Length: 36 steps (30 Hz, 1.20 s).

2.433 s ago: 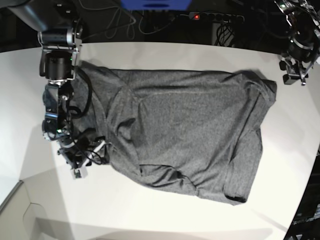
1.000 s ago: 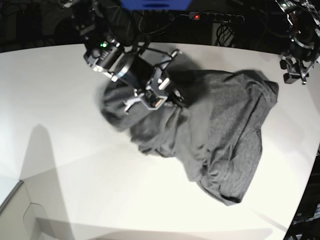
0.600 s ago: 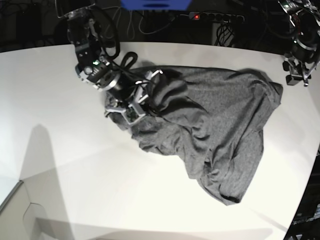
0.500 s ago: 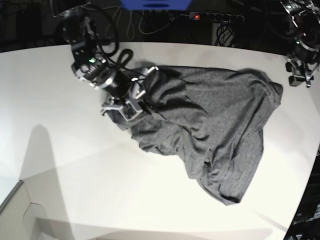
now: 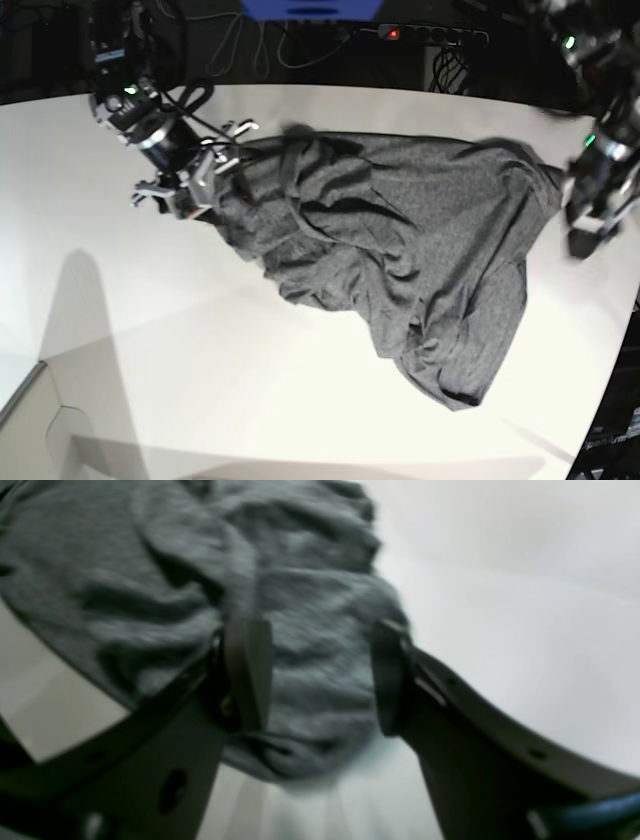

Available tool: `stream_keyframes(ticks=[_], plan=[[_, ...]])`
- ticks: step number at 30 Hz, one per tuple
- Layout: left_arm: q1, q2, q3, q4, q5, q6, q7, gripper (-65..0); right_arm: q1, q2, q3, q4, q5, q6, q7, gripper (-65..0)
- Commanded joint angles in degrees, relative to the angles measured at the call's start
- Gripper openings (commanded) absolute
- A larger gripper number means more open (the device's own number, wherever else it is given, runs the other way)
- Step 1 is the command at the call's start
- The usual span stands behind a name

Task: Layout the t-shirt on the table in an organized manner, then fold the t-shirt properly
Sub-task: 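Drag the grasped corner with the right gripper across the shirt and release, then grasp the shirt edge with the left gripper and pull it outward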

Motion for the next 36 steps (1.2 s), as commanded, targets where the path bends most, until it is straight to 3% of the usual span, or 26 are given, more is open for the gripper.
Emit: stream_keyframes(ticks=[1, 6, 10, 15, 17, 19, 23, 34, 36], plan=[[-3.0, -0.6, 4.0, -1.5, 1.4, 1.1, 2.2, -35.2, -0.3, 0.2, 1.7, 1.2, 0.9, 0.0, 1.5, -32.8], [-14.7, 2.2, 20.5, -19.7, 12.0, 1.1, 1.6, -35.2, -2.0, 0.2, 7.1, 1.4, 0.9, 0.0, 1.4, -32.7], [-22.1, 4.1, 24.7, -33.4, 14.7, 1.1, 0.1, -35.7, -3.6, 0.2, 10.3, 2.8, 0.9, 0.0, 1.4, -32.6], [-25.3, 4.0, 31.6, -41.6, 15.2, 1.1, -7.6, -35.8, -5.5, 0.2, 11.6, 3.5, 0.9, 0.0, 1.4, -32.7], [-25.7, 3.9, 34.7, -42.0, 15.2, 1.1, -10.2, -36.9, -5.7, 0.1, 11.6, 3.5, 0.9, 0.0, 1.4, -32.6], [-25.8, 3.0, 37.4, -41.3, 15.2, 1.1, -11.6, -43.5, -5.9, 0.2, 11.6, 3.5, 0.9, 0.0, 1.4, -32.7], [-25.8, 2.8, 38.9, -40.9, 15.1, 1.1, -12.0, -65.0, -5.9, 0.2, 11.6, 3.4, 0.9, 0.0, 1.4, -32.6], [-22.1, 0.4, 39.0, -32.4, 14.8, 1.3, -11.8, -62.6, -5.5, 0.2, 11.3, 3.1, 0.9, 0.0, 1.4, -32.6], [-21.8, -0.2, 39.2, -30.0, 14.8, 1.6, -11.7, -58.6, -5.5, 0.2, 11.2, 3.1, 0.9, 0.0, 1.4, -32.6]])
